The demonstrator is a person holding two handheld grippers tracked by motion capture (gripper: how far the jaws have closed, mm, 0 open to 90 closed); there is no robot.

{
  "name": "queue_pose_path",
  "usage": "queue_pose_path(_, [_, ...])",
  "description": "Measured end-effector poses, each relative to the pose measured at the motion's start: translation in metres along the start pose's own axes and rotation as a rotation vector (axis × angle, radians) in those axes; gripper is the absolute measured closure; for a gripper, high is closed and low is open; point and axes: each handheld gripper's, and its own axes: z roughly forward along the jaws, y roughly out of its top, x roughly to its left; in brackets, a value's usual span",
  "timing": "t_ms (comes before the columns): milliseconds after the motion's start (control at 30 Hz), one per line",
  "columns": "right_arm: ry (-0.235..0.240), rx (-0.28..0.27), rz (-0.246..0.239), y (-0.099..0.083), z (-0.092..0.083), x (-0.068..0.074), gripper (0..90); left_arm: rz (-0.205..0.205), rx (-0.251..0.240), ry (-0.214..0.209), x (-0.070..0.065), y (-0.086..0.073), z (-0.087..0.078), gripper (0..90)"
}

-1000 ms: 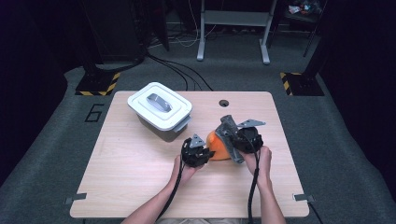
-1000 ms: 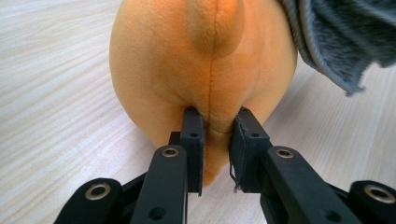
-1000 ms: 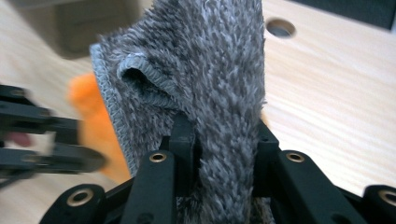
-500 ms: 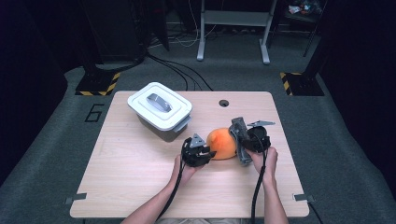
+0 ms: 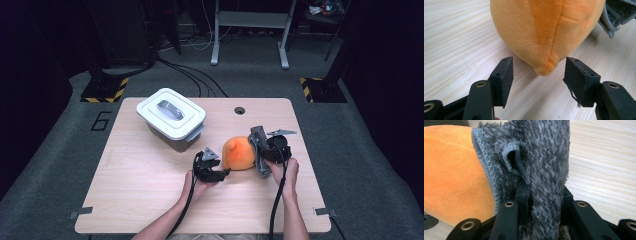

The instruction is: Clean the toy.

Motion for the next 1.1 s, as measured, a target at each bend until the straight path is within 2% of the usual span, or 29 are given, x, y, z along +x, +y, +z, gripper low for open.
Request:
queue_pose_path(100, [0.001, 0.003, 0.008, 0.000, 0.000, -0.001, 69.3, -0.005, -0.002, -0.001, 0.000, -0.001, 0.005, 43.0])
queue_pose_path(167, [0.000, 0.004, 0.018, -0.001, 0.000, -0.001, 69.3, -0.023, -0.017, -0.023, 0.000, -0.002, 0.007, 51.1])
queue_pose_path(267, [0.001, -0.003, 0.005, -0.001, 0.001, -0.003, 69.4, -0.007, -0.052, -0.017, -0.001, -0.002, 0.006, 64.2])
queue_pose_path(333, [-0.011, 0.002, 0.026, -0.001, 0.001, -0.003, 69.5, -0.004, -0.063, -0.029, -0.002, -0.001, 0.005, 72.9])
queue_pose_path(433, [-0.009, -0.014, 0.029, -0.003, -0.002, -0.005, 70.4, 0.028, -0.067, -0.031, -0.003, 0.002, 0.003, 78.8])
queue_pose_path(633, [0.003, -0.062, 0.054, -0.006, -0.012, -0.012, 71.1, 0.102, -0.070, -0.020, -0.005, 0.017, -0.009, 81.2])
queue_pose_path(733, [0.008, -0.088, 0.041, -0.006, -0.021, -0.012, 71.0, 0.140, -0.063, -0.015, -0.007, 0.026, -0.015, 81.3])
queue_pose_path(900, [0.051, -0.131, 0.032, -0.002, -0.037, -0.003, 70.9, 0.188, -0.051, -0.005, -0.008, 0.041, -0.026, 81.5])
queue_pose_path(1100, [0.095, -0.194, -0.021, 0.008, -0.058, 0.016, 70.7, 0.226, -0.027, 0.004, -0.010, 0.054, -0.032, 81.4])
